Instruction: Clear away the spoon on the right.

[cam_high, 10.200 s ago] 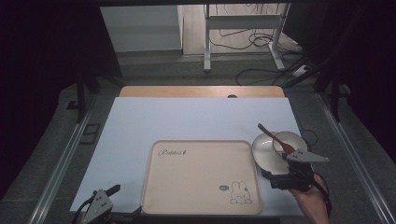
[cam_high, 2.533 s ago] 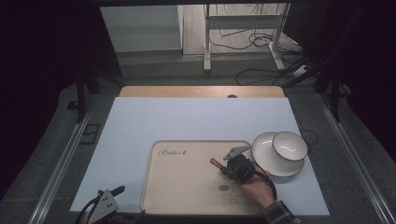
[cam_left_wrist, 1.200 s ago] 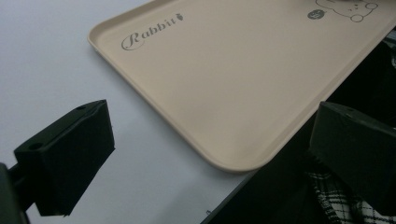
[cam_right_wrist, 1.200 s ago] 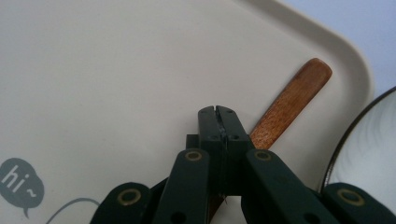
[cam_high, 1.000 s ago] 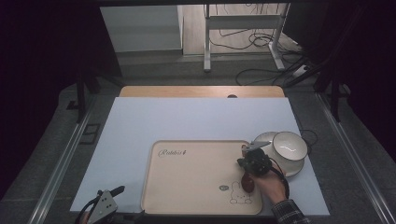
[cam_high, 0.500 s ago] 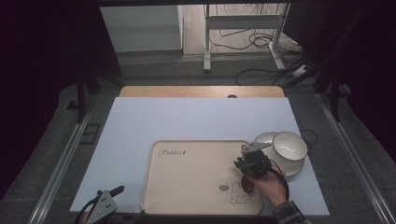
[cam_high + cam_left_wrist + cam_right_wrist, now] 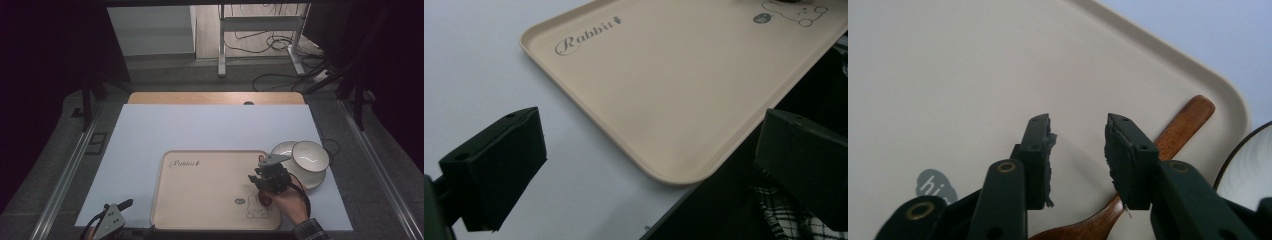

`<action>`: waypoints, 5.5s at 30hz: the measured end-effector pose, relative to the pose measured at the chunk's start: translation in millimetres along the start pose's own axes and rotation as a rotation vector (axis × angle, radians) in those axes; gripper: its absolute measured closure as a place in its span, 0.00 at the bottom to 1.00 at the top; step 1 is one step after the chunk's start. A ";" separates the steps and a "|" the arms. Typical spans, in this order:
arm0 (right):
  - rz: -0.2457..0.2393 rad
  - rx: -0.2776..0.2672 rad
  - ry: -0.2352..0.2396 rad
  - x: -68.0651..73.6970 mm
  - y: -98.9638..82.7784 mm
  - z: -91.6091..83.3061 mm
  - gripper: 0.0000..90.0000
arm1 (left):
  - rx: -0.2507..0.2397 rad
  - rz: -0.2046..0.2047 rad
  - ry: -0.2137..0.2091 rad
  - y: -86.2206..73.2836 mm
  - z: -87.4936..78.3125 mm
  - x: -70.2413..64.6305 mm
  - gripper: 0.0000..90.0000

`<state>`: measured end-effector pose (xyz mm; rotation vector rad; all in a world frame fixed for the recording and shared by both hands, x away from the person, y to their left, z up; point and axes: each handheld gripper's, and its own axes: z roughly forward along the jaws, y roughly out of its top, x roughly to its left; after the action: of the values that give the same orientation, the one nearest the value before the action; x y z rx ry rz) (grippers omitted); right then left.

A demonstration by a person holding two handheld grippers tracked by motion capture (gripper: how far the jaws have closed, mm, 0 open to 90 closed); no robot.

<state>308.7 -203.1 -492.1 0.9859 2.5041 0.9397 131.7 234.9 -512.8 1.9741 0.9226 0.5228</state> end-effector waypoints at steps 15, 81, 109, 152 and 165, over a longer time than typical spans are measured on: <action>-0.010 -0.026 0.007 7.6 -3.1 -11.1 0.58 | 0.001 0.001 -0.005 0.0 0.3 -0.1 0.00; -0.003 -0.111 -0.022 19.0 -51.6 -60.8 0.10 | 0.014 0.024 -0.014 0.4 1.6 -2.0 0.00; 0.001 -0.127 -0.048 23.8 -74.7 -72.2 0.00 | 0.022 0.027 -0.016 0.6 2.8 -2.6 0.00; 0.074 -0.166 -0.106 14.5 -118.7 -100.4 0.00 | 0.026 0.030 -0.016 0.8 3.0 -2.9 0.00; 0.100 -0.122 -0.095 11.0 -127.5 -97.8 0.00 | 0.026 0.032 -0.016 1.1 3.3 -3.0 0.00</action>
<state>190.5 -311.8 -504.5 1.0977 2.3096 1.0360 132.4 230.5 -513.6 2.0160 0.8933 0.5145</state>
